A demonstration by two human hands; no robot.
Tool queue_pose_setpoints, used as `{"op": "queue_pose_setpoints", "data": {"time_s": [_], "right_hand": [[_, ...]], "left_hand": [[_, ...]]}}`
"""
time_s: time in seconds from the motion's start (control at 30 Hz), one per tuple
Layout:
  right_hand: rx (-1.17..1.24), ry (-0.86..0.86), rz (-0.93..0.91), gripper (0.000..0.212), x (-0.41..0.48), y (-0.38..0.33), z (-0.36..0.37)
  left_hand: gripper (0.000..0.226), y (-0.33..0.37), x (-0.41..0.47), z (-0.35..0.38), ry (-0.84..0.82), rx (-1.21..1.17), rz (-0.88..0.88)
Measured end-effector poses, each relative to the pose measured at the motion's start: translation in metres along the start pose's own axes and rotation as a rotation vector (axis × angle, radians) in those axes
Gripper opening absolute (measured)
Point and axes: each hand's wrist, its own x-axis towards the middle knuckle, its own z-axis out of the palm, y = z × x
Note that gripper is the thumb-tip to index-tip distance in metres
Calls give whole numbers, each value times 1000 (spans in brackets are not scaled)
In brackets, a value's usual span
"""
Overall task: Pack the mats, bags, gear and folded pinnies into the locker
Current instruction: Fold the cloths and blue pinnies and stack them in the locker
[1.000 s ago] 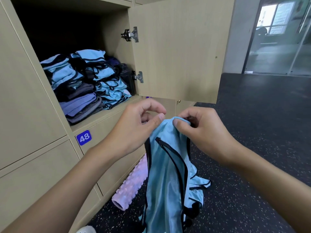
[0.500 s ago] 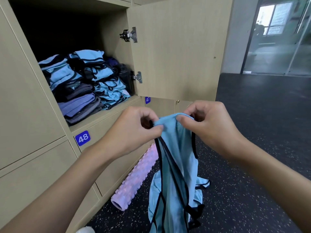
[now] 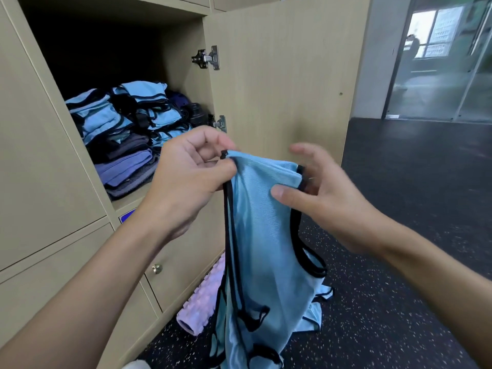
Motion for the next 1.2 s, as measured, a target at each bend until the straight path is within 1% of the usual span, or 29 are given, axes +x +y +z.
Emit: {"op": "queue_pose_setpoints", "data": {"time_s": [0.07,0.1,0.17,0.2,0.23,0.27,0.3,0.33,0.4,0.47,0.53,0.6,0.63,0.7,0.77,0.87,0.93,1.03,1.13,1.17,1.2], "right_hand": [[-63,-92,25,20,-1,5,4],[-94,-105,34,24,-2,5,7],[-125,-71,25,50,-1,4,11],[-132,-38,4,58,0,3,12],[-140,-3,-15,60,1,0,14],[-130,25,-21,60,3,-2,14],[-120,51,-21,58,4,-3,13],[-98,69,-31,50,4,-3,11],[-56,123,-51,28,5,0,5],[-50,159,-54,20,4,0,2],[-45,108,-14,5,2,0,-1],[-68,39,48,30,0,0,-1],[-86,35,46,38,0,1,-1],[-96,83,26,46,0,-1,0],[-90,137,-3,50,0,-1,-1],[-98,168,-35,52,2,2,-3],[-104,155,-41,51,1,1,-4],[-95,157,-28,47,0,2,-6],[-75,168,6,43,0,3,-4],[-63,179,12,41,0,3,-4],[-52,190,15,36,0,4,-4]], "left_hand": [[22,1,1,-2,32,-40,-1],[23,2,2,-3,58,-60,-2],[28,1,2,-2,142,-97,-37],[32,-2,1,0,175,-112,-90],[38,-5,-1,3,177,-108,-165],[52,-10,-4,6,144,-81,-249],[65,-15,-8,10,86,-58,-321],[72,-20,-11,14,29,-56,-368],[64,-22,-13,19,-8,-104,-401],[53,-17,-10,19,34,-186,-387],[49,-11,-6,16,81,-216,-354],[42,-6,-4,14,116,-202,-334],[37,-6,-3,14,137,-191,-327],[29,-12,0,16,201,-185,-340],[30,-19,-2,21,236,-190,-391],[47,-31,-12,29,132,-170,-468],[48,-36,-14,28,132,-138,-449],[31,-36,-7,20,192,-64,-369],[10,-31,-6,17,139,-36,-262],[7,-29,-7,19,112,-32,-227],[7,-26,-8,21,91,-21,-201]]}}
